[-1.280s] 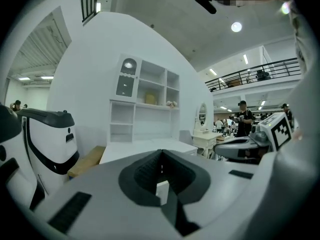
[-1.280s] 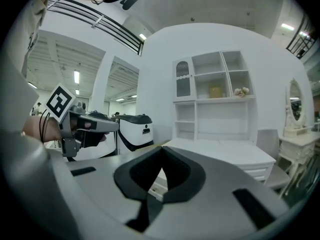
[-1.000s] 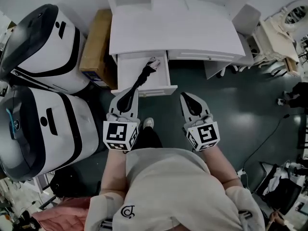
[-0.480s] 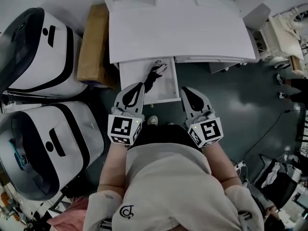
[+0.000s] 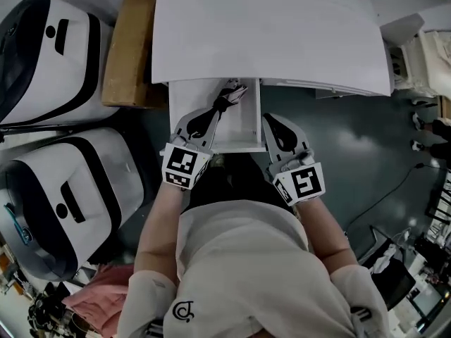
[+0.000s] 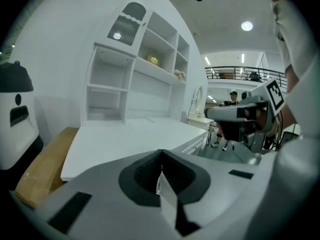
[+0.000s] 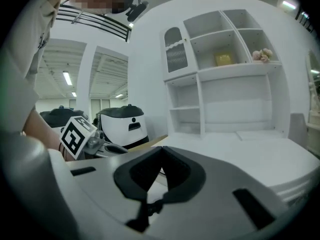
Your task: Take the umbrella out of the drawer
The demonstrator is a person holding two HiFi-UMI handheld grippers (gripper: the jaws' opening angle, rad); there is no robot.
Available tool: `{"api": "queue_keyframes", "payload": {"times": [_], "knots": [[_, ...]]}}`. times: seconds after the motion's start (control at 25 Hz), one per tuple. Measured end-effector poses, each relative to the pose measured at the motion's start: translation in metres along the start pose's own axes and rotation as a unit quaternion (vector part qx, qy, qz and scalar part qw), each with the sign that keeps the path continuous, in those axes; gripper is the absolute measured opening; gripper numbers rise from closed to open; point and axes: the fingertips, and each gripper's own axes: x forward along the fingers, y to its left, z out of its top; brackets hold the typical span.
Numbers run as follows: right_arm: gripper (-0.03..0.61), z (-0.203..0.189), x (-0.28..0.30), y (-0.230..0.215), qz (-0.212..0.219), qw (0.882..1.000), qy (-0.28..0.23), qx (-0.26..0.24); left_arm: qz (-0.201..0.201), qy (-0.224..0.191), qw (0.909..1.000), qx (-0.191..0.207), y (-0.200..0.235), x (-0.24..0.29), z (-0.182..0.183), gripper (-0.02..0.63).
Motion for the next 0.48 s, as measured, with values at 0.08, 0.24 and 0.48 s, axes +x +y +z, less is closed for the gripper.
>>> {"api": "queue_keyframes", "payload": {"times": [0.08, 0.24, 0.48], "knots": [[0.006, -0.006, 0.010, -0.007, 0.018, 1.000, 0.000, 0.000, -0.007, 0.019, 0.9998, -0.003, 0.005, 0.019, -0.017, 0.012], [0.006, -0.018, 0.035, -0.021, 0.040, 0.999, -0.002, 0.007, -0.010, 0.083, 0.9964, -0.012, 0.026, 0.055, -0.064, 0.012], [0.006, -0.050, 0.057, -0.033, 0.056, 0.998, 0.031, 0.016, -0.026, 0.186, 0.9815, -0.037, 0.038, 0.089, -0.132, 0.135]]}}
